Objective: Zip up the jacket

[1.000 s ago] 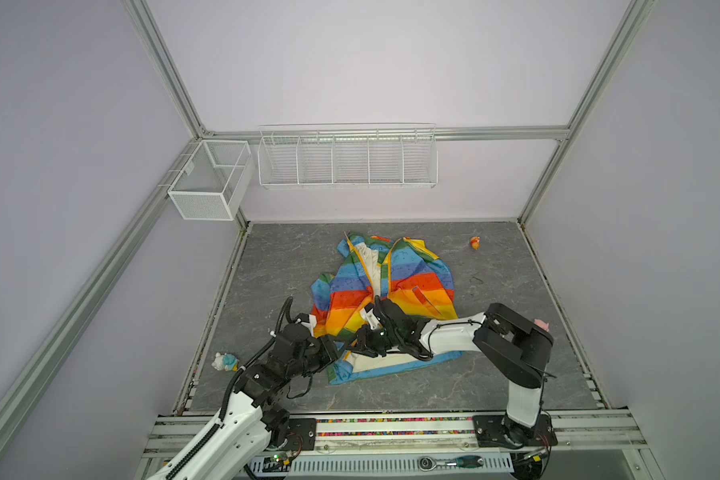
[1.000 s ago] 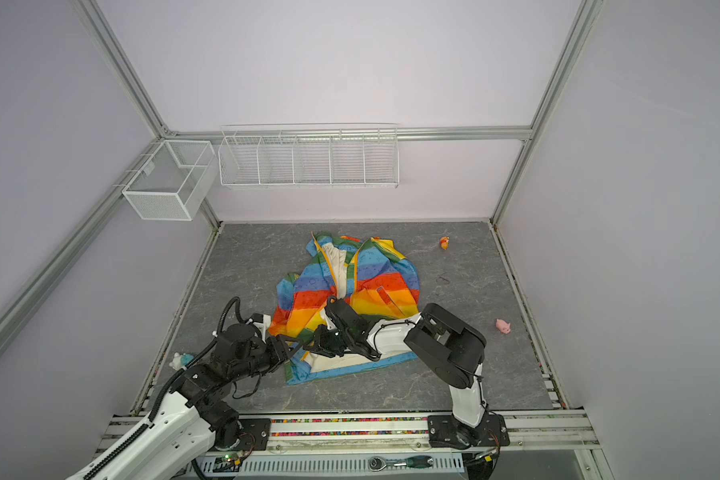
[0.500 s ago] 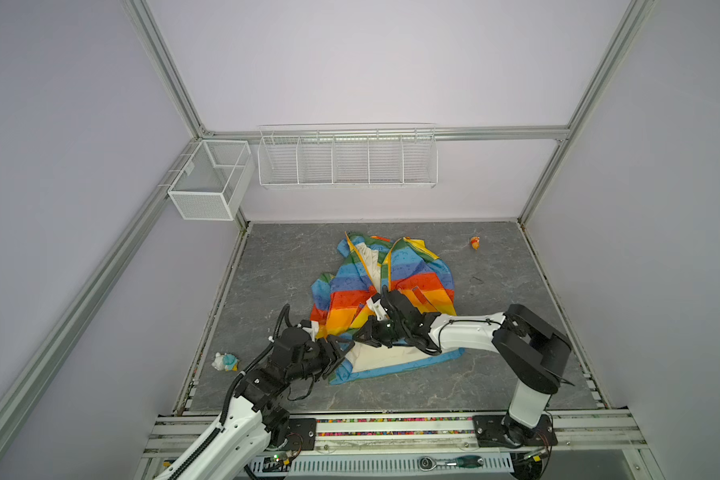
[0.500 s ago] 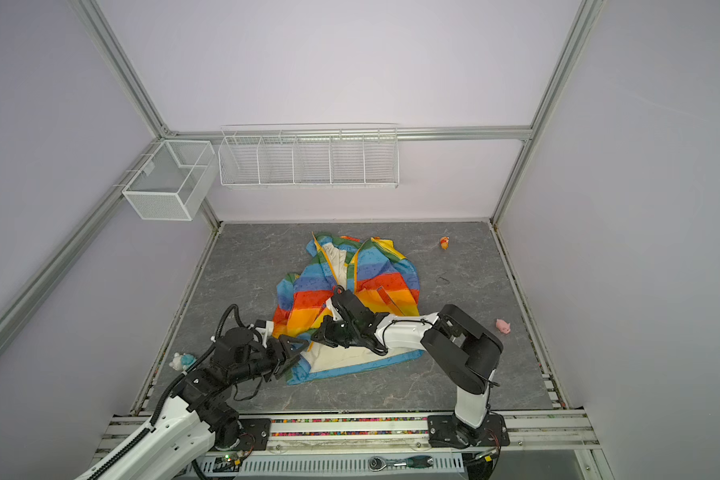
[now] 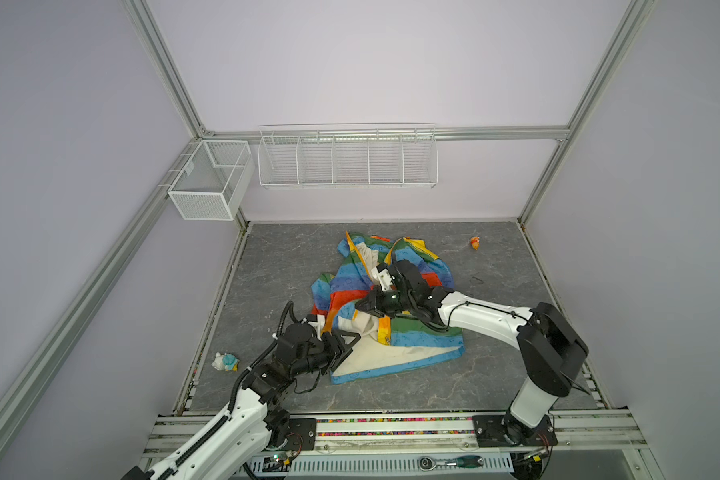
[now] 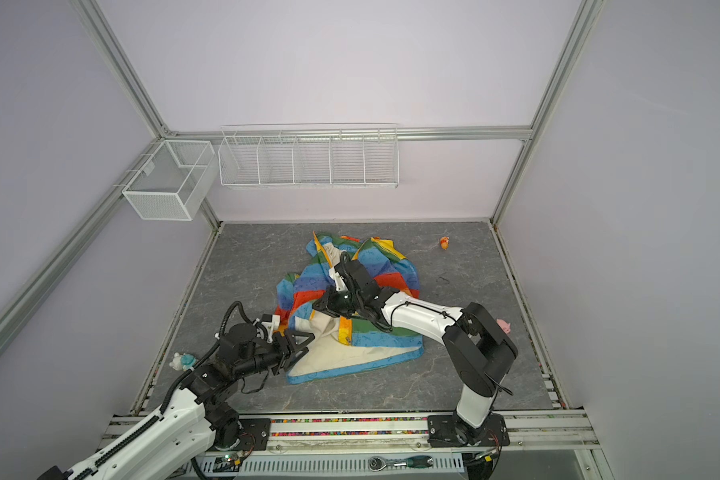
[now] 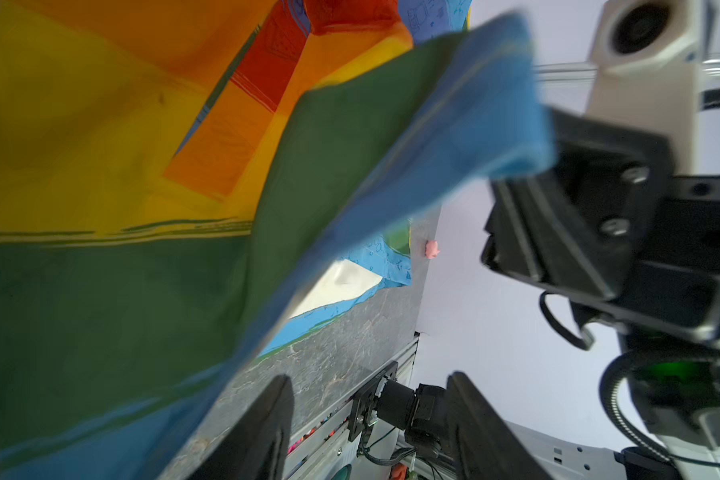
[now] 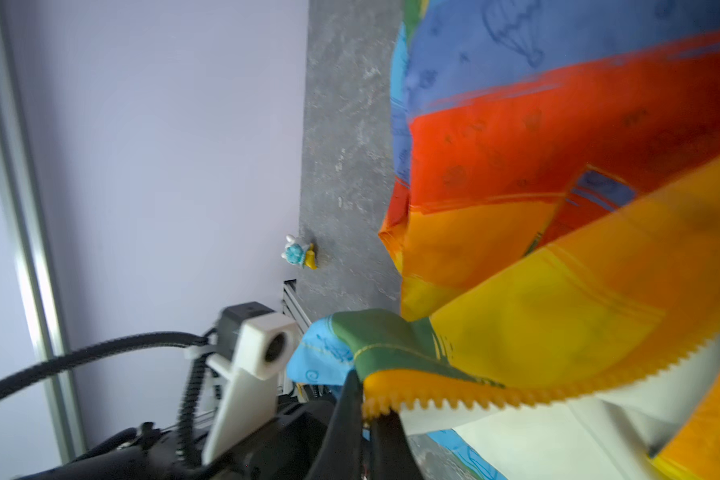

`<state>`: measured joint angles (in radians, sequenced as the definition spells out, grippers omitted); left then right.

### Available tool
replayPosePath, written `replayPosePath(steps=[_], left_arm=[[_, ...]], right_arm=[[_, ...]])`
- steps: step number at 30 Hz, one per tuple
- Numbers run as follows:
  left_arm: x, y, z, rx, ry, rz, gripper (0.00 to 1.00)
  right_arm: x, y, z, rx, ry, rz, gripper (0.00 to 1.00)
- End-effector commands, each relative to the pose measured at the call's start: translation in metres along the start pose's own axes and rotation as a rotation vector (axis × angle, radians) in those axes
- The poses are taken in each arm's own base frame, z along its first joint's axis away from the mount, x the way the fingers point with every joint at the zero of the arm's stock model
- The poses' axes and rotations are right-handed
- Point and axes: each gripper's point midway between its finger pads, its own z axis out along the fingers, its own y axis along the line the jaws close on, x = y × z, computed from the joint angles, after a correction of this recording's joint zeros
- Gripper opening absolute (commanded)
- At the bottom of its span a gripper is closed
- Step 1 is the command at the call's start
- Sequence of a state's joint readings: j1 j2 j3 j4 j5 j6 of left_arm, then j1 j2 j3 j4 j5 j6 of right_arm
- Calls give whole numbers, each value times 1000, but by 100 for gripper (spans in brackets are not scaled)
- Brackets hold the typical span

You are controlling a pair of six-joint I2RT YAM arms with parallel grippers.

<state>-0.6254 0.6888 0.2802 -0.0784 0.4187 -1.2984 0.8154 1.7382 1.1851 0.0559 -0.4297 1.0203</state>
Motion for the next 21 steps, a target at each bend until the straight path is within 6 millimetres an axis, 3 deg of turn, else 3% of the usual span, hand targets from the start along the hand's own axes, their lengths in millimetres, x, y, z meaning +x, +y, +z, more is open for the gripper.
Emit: replayPosePath(steps=[1, 5, 9, 14, 21], left_arm=[[-10, -45, 1, 127, -46, 59, 62], [-22, -64, 11, 162, -98, 121, 64], [-38, -68, 16, 151, -191, 235, 64], [-47, -71, 10, 145, -264, 367, 66], [-51, -67, 7, 160, -302, 360, 72]], right_arm=[[-5, 5, 2, -9, 23, -12, 7], [-11, 16, -2, -36, 17, -12, 7], [-11, 19, -10, -46, 15, -11, 7], [-11, 3, -27, -25, 0, 8, 7], [-7, -5, -37, -15, 18, -7, 7]])
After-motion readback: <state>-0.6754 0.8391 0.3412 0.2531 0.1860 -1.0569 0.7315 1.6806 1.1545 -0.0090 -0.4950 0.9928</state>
